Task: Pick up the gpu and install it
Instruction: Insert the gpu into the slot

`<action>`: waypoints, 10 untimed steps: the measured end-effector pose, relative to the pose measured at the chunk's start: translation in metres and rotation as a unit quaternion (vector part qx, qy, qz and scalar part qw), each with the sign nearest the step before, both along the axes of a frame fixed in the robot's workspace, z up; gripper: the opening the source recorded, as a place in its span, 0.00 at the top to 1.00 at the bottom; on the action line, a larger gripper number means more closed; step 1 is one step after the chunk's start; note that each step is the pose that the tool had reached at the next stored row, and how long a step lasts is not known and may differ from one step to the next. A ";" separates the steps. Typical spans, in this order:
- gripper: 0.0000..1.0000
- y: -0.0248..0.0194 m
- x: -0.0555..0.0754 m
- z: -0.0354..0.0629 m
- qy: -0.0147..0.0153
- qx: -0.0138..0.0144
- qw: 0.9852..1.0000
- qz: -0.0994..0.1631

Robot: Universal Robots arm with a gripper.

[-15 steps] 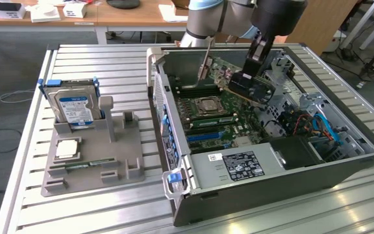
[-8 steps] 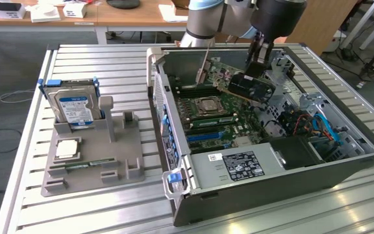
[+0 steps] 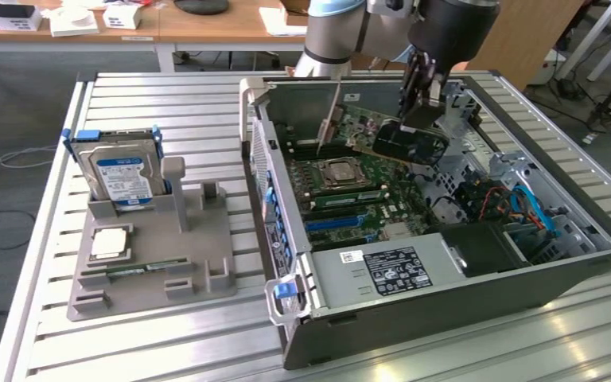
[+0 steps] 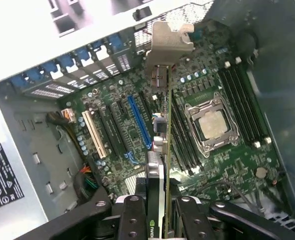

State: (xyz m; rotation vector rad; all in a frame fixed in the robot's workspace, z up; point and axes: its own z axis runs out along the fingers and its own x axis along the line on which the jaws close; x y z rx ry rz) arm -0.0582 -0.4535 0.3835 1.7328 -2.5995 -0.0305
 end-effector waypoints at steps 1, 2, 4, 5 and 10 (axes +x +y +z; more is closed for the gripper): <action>0.73 0.0000 0.000 -0.0003 0.000 0.000 1.000 0.009; 0.73 0.0000 0.000 -0.0006 0.000 0.000 1.000 0.018; 0.73 0.0000 0.000 -0.0012 0.000 0.000 0.999 0.036; 0.73 0.0000 0.000 -0.0016 0.000 0.000 0.999 0.046; 0.73 0.0000 0.000 -0.0035 0.000 0.000 0.996 0.090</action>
